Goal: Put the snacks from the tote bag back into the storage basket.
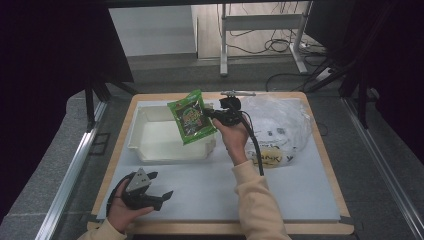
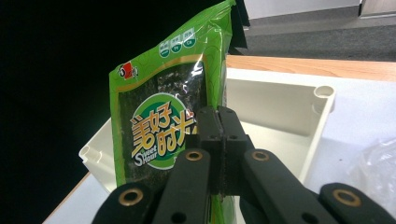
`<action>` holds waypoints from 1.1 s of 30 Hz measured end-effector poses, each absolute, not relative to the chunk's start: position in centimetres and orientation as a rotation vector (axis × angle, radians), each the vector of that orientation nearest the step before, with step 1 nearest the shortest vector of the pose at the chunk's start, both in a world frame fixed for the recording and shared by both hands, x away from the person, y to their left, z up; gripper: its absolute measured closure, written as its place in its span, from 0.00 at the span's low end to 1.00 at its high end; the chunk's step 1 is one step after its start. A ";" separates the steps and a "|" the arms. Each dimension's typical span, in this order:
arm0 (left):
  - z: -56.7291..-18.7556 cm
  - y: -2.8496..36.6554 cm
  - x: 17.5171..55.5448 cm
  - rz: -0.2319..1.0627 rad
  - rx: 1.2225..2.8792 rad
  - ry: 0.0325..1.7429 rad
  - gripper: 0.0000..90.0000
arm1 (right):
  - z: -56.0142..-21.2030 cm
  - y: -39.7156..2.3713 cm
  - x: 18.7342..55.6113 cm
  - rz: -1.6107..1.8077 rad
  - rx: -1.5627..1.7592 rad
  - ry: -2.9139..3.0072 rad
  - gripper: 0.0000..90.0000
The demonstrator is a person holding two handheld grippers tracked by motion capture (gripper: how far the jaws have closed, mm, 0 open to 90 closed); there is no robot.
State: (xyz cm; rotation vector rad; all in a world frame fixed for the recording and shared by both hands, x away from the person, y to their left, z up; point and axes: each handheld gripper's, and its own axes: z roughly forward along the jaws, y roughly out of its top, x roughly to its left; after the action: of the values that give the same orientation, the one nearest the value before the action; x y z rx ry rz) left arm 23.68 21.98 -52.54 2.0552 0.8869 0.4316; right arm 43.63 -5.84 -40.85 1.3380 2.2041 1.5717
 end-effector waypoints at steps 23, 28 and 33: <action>-52.4 22.1 23.7 0.432 2.053 0.883 0.15 | -41.1 -3.0 43.9 1.568 1.313 2.238 1.00; -52.4 22.2 23.7 0.432 2.052 0.883 0.15 | -41.2 -2.4 44.0 1.567 1.312 2.249 1.00; -52.4 22.2 23.6 0.432 2.049 0.884 0.15 | -41.2 -1.7 44.1 1.575 1.307 2.248 1.00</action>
State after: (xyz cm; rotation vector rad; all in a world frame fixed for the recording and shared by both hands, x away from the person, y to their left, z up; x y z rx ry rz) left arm 23.63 22.17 -52.41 2.0486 0.8838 0.4322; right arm 44.07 -1.68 -41.18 1.3067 2.2477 1.5753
